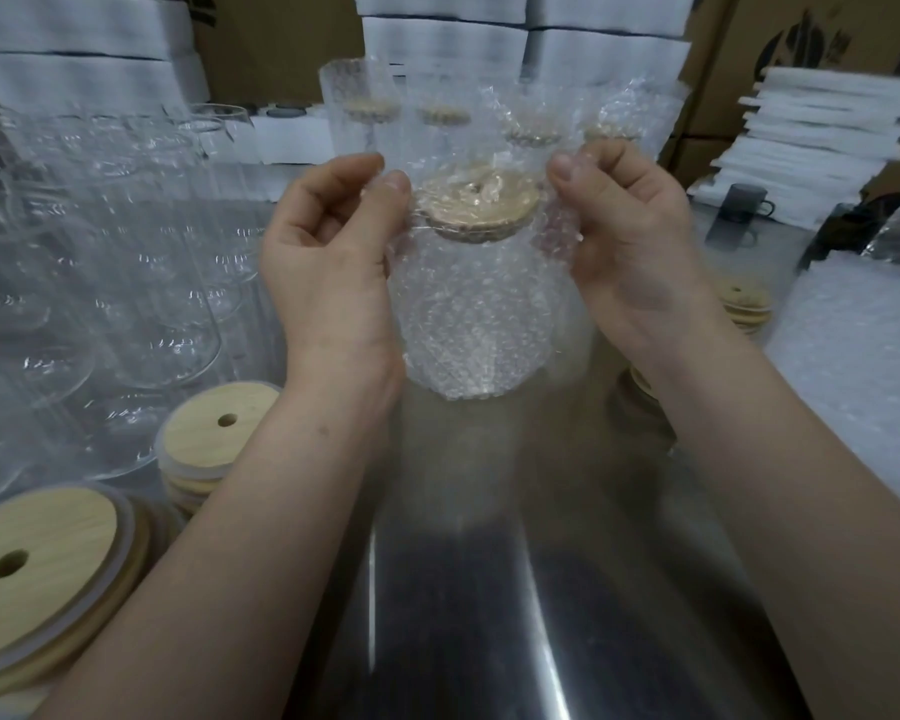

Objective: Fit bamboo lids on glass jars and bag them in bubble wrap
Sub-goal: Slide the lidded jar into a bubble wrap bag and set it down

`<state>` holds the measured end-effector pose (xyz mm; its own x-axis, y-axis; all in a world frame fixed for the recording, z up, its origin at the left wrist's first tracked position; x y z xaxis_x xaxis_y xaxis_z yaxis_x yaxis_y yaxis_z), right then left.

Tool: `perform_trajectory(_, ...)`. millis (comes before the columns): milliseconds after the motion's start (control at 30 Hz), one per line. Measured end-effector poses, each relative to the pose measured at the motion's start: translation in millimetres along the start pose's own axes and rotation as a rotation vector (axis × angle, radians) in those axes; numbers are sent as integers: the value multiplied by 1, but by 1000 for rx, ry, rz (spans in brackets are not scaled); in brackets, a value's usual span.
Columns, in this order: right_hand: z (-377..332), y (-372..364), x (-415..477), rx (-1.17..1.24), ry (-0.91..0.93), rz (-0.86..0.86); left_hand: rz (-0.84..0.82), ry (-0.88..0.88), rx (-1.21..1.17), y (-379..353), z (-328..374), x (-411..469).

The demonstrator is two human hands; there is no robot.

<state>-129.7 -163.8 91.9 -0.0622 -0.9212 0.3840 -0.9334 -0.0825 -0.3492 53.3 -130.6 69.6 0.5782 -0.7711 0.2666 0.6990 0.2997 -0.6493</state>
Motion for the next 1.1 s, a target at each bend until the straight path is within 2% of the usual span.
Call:
perform_trajectory(233, 9, 1, -1, -18, -60, 149, 22, -42, 30, 0, -5, 1)
perform_trajectory(467, 3, -4, -6, -127, 94, 157, -31, 22, 69, 1, -17, 4)
perform_trajectory(667, -4, -1, -9, -466, 296, 274, -67, 40, 153, 0, -30, -3)
perform_trajectory(733, -3, 0, -9, -561, 301, 306, -92, 18, 196, -3, -32, -9)
perform_trajectory(900, 8, -10, -8, -717, 169, 184, -185, -41, 302, -11, -41, -19)
perform_trajectory(1000, 17, -23, -10, -754, 75, 73, -182, -23, 278, -8, -44, -20)
perform_trajectory(1100, 24, -31, -9, -777, 34, 52, -196, -20, 274, -6, -46, -25)
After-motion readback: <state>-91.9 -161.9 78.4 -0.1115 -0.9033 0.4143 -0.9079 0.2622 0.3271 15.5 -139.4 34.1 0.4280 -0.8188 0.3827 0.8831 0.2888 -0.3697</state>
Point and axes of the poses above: each hand's wrist, its own x-axis towards the middle knuckle, its own y-axis out of the back of the hand, z = x × y, the point moved 6 cm from there along x, towards the middle knuckle, and after that the axes turned 8 degrees about z, right-handed, at the moved point
